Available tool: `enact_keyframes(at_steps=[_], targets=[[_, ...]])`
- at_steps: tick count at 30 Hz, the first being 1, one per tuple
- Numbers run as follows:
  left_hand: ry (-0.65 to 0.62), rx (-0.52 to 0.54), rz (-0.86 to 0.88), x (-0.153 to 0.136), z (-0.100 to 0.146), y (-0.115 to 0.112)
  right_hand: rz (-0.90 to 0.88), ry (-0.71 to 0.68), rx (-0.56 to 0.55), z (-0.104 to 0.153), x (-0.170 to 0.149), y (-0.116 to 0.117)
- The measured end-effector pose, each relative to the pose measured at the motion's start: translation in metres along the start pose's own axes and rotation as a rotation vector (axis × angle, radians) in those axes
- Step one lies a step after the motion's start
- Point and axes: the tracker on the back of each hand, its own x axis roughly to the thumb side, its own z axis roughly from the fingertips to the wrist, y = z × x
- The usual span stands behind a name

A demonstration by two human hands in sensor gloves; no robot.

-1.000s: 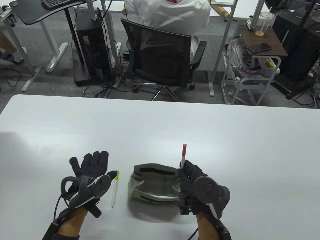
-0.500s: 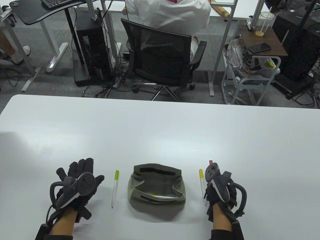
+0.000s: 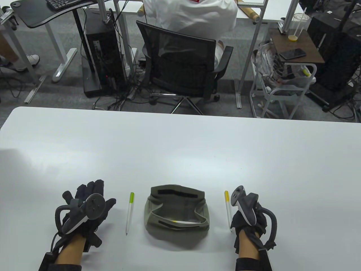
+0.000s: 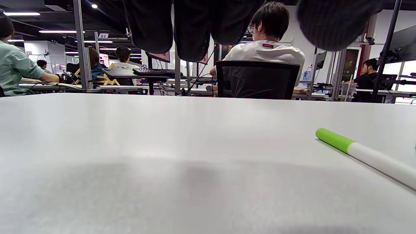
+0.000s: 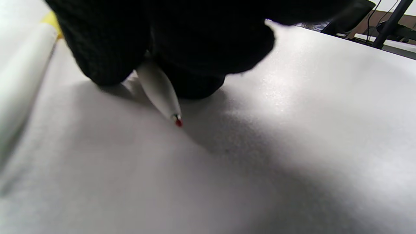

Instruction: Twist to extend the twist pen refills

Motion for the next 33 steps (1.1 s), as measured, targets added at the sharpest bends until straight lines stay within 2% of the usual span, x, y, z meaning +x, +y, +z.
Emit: enact_keyframes(at_steps=[19, 24, 27, 33], targets=[[-0.002, -0.019, -0.002, 0.001, 0.000, -0.002, -0.037, -0.002, 0.034, 0.000, -0.003, -0.001], [-0.005, -0.017, -0.006, 0.002, -0.001, -0.002, -0.058, 0.002, -0.043, 0.007, -0.002, -0.013], [-0.024, 0.002, 0.002, 0.008, 0.000, 0.003, -0.077, -0.009, -0.131, 0.017, 0.000, -0.026], [-0.082, 0.063, 0.088, 0.033, 0.001, 0.033, -0.164, -0.072, -0.262, 0.042, 0.004, -0.049]])
